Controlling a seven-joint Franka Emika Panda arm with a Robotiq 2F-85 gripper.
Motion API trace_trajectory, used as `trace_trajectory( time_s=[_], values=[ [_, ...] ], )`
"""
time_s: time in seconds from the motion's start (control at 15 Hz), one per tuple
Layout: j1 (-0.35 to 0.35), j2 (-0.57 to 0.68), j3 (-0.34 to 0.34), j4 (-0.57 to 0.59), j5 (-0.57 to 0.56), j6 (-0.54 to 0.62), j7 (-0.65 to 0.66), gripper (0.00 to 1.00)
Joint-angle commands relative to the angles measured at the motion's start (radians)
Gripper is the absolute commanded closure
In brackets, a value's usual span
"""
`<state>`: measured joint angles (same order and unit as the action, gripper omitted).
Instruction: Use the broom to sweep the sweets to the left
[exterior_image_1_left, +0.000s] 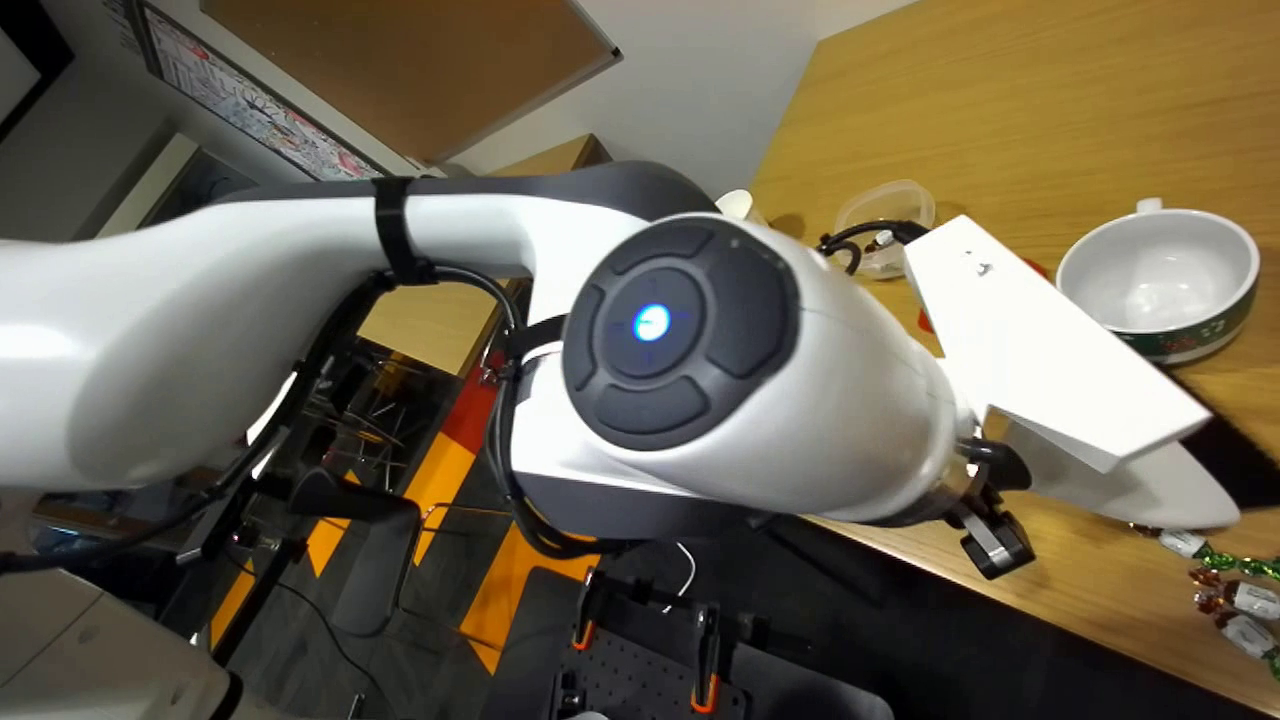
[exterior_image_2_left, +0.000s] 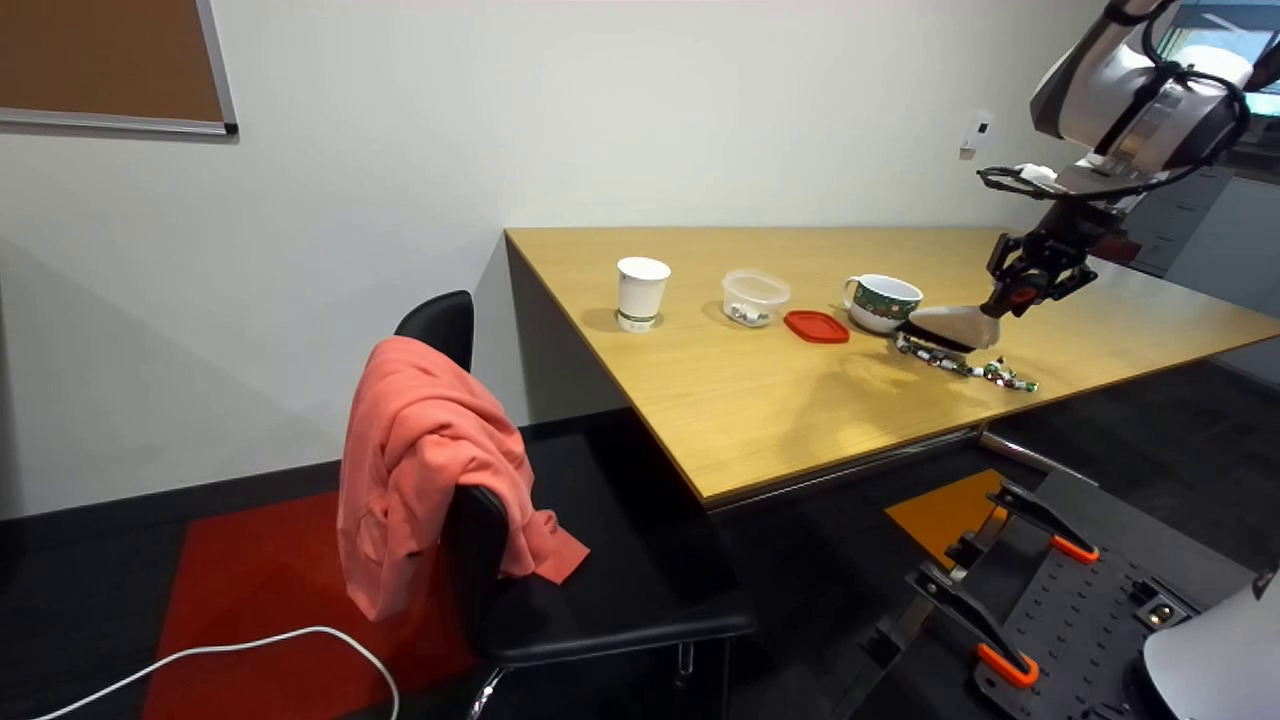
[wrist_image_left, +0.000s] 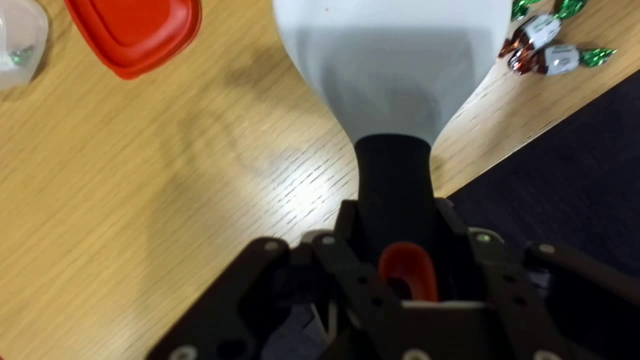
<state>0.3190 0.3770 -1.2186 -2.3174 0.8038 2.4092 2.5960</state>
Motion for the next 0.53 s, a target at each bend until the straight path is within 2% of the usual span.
trace_trajectory(
  time_s=[0.0,0.2,0.33,0.47],
  values=[
    [0.213,0.034,-0.172,-0.07,0.107,0.173,0.019,0.85],
    [0.323,0.095,-0.259,-0.106,0.226,0.271,0.019,0.85],
    [0.336,0.136,-0.275,-0.117,0.287,0.278,0.019,0.85],
    [0.305,0.165,-0.261,-0.119,0.33,0.254,0.019,0.85]
  ],
)
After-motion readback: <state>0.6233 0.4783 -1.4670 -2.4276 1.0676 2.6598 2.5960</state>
